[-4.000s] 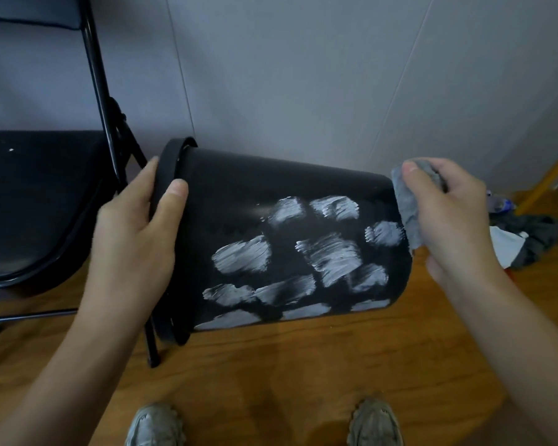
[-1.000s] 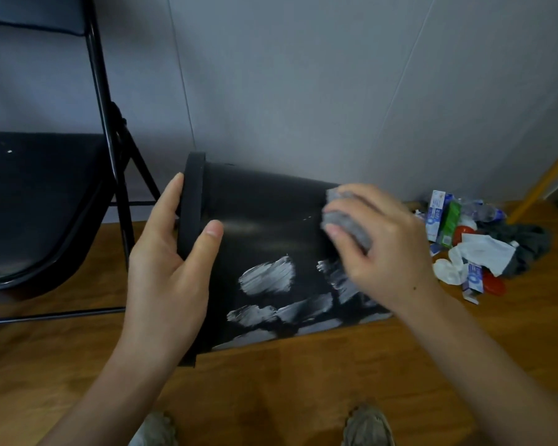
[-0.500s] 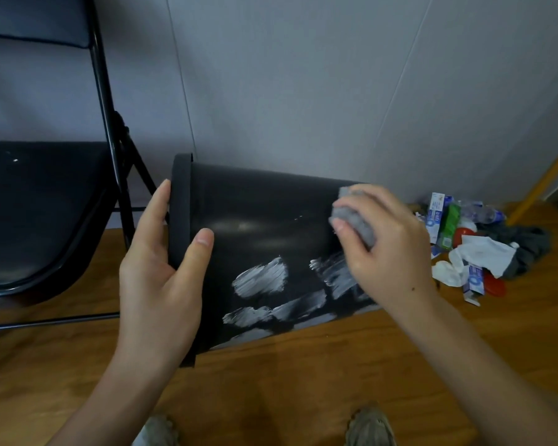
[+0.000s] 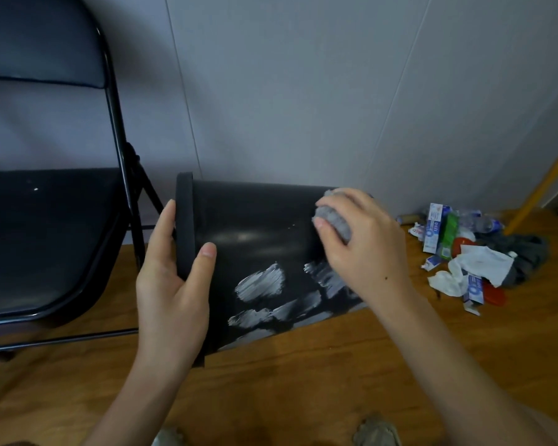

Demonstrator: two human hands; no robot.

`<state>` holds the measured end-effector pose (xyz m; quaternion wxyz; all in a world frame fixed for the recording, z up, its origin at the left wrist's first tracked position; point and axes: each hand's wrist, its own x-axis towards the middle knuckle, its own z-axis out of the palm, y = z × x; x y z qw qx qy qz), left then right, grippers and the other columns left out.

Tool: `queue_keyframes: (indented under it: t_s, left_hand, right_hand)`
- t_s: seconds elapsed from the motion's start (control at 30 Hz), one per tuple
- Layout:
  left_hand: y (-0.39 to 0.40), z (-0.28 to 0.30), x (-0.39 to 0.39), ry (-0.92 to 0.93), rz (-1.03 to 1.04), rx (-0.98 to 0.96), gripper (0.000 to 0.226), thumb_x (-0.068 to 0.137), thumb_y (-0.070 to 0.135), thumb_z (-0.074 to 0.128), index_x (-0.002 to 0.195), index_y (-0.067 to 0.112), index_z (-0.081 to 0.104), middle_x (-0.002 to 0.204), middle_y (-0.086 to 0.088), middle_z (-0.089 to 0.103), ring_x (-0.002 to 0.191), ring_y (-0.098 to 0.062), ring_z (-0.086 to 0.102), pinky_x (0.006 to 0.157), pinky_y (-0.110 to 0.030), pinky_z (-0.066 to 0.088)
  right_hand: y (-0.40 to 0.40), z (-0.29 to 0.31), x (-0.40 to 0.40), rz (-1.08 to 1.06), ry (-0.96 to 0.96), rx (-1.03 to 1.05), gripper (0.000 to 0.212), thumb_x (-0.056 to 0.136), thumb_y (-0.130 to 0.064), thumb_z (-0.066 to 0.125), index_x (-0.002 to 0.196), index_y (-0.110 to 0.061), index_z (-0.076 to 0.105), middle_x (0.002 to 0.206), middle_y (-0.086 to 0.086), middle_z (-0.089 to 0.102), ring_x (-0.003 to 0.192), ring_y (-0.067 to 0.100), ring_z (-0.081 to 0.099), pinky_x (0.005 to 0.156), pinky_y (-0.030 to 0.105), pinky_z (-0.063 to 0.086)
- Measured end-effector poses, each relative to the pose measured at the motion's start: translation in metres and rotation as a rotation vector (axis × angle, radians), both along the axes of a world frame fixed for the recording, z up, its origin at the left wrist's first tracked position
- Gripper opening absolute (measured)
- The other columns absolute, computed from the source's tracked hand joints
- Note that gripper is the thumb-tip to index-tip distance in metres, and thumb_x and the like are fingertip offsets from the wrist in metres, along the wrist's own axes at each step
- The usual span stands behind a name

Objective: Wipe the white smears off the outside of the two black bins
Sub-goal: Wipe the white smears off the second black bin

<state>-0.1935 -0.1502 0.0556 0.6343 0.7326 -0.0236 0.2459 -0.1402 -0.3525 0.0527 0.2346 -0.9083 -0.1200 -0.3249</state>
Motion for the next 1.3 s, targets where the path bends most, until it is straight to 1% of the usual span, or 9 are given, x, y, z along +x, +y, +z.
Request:
queue_keyframes:
  t_s: [0.17,0.33,0.47,0.67,0.83,0.93,1.07,1.17,1.3]
  left_hand:
    - [0.001,0.025,0.007,0.005,-0.009,0.011,0.056,0.094,0.008,0.054,0.132,0.043,0.032,0.122,0.025,0.053,0.116,0.005,0.053,0.097,-0.022,0.047]
    - [0.004,0.053,0.021,-0.037,-0.05,0.055,0.054,0.094,0.007,0.051,0.13,0.044,0.031,0.104,0.051,0.05,0.109,0.016,0.051,0.087,-0.01,0.048]
    - [0.006,0.067,0.035,-0.094,-0.046,0.069,0.056,0.094,0.008,0.052,0.125,0.051,0.033,0.109,0.049,0.05,0.116,0.009,0.05,0.095,-0.017,0.047]
    - [0.008,0.058,0.035,-0.111,-0.026,0.073,0.056,0.094,0.003,0.052,0.138,0.032,0.032,0.11,0.051,0.049,0.114,0.017,0.047,0.093,-0.008,0.043]
    - [0.015,0.046,0.039,-0.088,-0.006,0.084,0.057,0.094,0.0,0.052,0.143,0.022,0.035,0.109,0.039,0.054,0.108,0.019,0.049,0.09,-0.005,0.043]
    - [0.019,0.043,0.039,-0.07,-0.007,0.108,0.059,0.092,-0.001,0.053,0.145,0.018,0.034,0.107,0.04,0.056,0.104,0.021,0.05,0.085,-0.001,0.042]
    - [0.016,0.038,0.038,-0.068,-0.04,0.112,0.063,0.092,0.0,0.053,0.143,0.026,0.029,0.12,0.035,0.051,0.121,0.008,0.047,0.098,-0.019,0.044]
    - [0.018,0.034,0.041,-0.066,-0.039,0.121,0.061,0.092,-0.002,0.052,0.145,0.019,0.029,0.111,0.049,0.049,0.111,0.02,0.047,0.089,-0.004,0.043]
    - [0.022,0.034,0.038,-0.069,-0.028,0.108,0.059,0.092,-0.003,0.052,0.142,0.022,0.031,0.106,0.052,0.048,0.105,0.022,0.049,0.083,-0.001,0.043]
  right_hand:
    - [0.007,0.012,0.005,-0.106,-0.049,0.071,0.03,0.093,-0.03,0.057,0.114,-0.013,0.067,0.118,0.005,0.064,0.104,0.019,0.061,0.079,0.016,0.046]
    - [0.045,0.032,0.004,0.034,-0.205,0.041,0.027,0.091,-0.027,0.059,0.11,-0.01,0.07,0.117,0.008,0.065,0.109,0.02,0.059,0.086,0.017,0.044]
    - [0.038,0.047,0.022,0.058,-0.213,0.048,0.027,0.09,-0.026,0.061,0.11,-0.011,0.071,0.115,0.007,0.066,0.106,0.019,0.061,0.084,0.019,0.046]
    - [0.006,0.04,0.033,-0.171,-0.133,0.148,0.03,0.093,-0.029,0.056,0.114,-0.011,0.067,0.118,0.007,0.064,0.103,0.02,0.062,0.076,0.025,0.055]
    - [0.044,0.03,0.024,0.075,-0.192,-0.017,0.03,0.093,-0.028,0.055,0.112,-0.01,0.069,0.119,0.009,0.063,0.11,0.02,0.059,0.084,0.022,0.049]
    - [0.031,0.026,0.03,0.024,-0.157,0.039,0.03,0.093,-0.029,0.056,0.112,-0.01,0.069,0.117,0.007,0.065,0.106,0.019,0.062,0.082,0.024,0.053]
    - [0.027,0.025,0.037,-0.122,-0.125,0.071,0.032,0.095,-0.031,0.052,0.112,-0.009,0.068,0.117,0.008,0.066,0.106,0.023,0.063,0.082,0.029,0.056]
    - [0.052,0.024,0.028,0.009,-0.186,0.028,0.031,0.094,-0.029,0.053,0.111,-0.009,0.068,0.118,0.008,0.065,0.11,0.022,0.06,0.089,0.024,0.047]
    - [0.05,0.023,0.028,0.075,-0.229,-0.043,0.03,0.092,-0.029,0.057,0.111,-0.011,0.07,0.115,0.008,0.067,0.106,0.021,0.062,0.099,0.037,0.047]
